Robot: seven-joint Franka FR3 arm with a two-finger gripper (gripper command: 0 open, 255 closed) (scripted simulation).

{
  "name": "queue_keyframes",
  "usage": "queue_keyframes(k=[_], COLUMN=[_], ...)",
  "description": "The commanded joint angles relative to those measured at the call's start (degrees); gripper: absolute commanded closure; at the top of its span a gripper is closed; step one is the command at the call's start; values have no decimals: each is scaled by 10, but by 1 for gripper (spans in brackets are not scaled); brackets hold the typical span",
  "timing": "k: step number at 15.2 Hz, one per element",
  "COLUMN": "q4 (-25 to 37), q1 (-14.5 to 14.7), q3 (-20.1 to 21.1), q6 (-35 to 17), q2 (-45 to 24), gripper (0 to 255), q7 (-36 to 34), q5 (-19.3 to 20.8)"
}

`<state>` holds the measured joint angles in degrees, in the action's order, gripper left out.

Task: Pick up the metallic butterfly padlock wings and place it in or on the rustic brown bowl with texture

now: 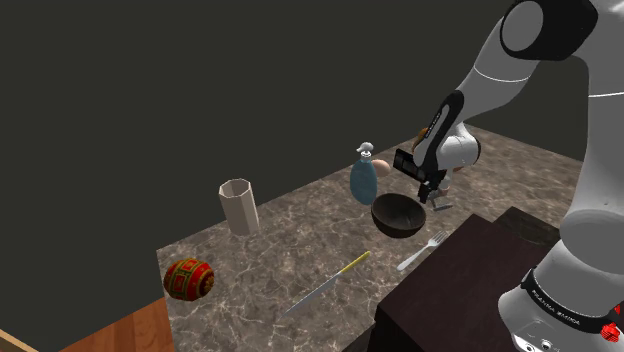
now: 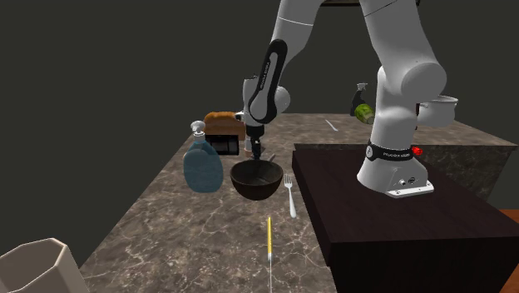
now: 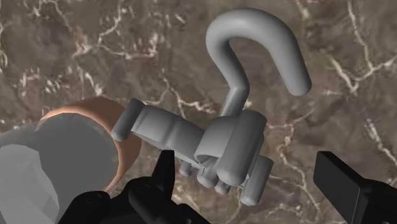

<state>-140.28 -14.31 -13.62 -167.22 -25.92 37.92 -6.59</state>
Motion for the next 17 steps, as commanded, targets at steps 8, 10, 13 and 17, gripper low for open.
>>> queue_keyframes(k=[8, 10, 13, 17], q4=[0, 1, 3, 1], q1=[0, -3, -5, 0], q3=[6, 7, 9, 5], q6=[1, 0, -3, 2], q2=[-9, -11, -16, -8], gripper=[255, 255, 255, 255], q7=[2, 4, 4, 1], q5=[-2, -2, -4, -1])
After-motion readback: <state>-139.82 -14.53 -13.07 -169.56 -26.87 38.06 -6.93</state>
